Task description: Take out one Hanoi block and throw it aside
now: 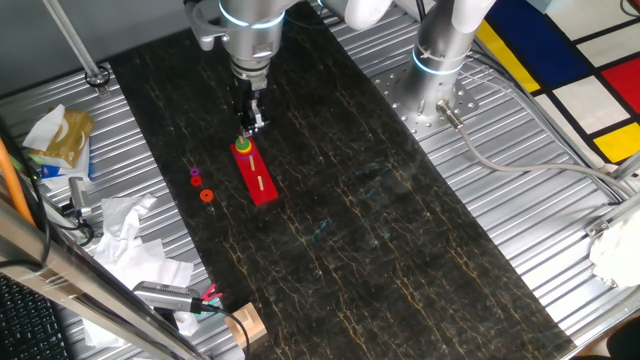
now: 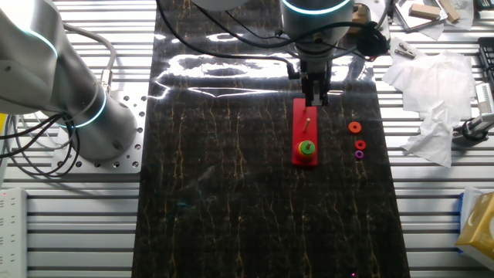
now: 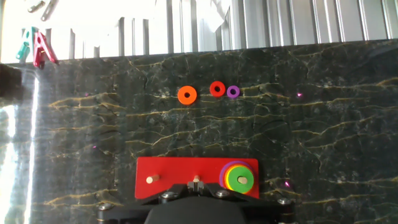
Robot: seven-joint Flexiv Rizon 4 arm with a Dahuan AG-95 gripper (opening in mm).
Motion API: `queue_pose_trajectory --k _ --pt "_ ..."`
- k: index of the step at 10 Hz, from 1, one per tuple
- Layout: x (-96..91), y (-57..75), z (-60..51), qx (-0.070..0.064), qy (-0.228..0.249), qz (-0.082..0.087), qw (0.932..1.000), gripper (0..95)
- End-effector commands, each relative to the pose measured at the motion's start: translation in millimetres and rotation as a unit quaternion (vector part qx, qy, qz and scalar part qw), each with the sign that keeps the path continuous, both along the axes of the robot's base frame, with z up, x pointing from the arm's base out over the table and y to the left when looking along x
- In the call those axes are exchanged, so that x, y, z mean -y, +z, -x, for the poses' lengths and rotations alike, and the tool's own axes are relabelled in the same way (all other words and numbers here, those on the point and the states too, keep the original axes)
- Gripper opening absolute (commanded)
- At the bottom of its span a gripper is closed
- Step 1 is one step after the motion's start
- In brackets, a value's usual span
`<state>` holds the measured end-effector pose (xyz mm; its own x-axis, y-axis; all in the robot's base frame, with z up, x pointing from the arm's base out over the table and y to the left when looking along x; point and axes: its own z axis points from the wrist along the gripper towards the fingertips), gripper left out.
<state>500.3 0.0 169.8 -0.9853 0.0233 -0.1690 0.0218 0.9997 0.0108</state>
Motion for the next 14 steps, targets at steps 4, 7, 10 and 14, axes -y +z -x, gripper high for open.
queue_pose_trajectory --k 4,7,10,14 --pt "-0.2 1.3 -1.0 0.005 -0.007 0.011 0.9999 76.0" --pt "0.4 1.2 -1.5 0.01 -0.003 0.017 0.9998 76.0" --pt "4.9 -0.5 -4.6 0.009 0.005 0.013 0.9999 76.0" --pt "13.7 -4.3 -8.8 0.008 0.015 0.01 0.9998 76.0"
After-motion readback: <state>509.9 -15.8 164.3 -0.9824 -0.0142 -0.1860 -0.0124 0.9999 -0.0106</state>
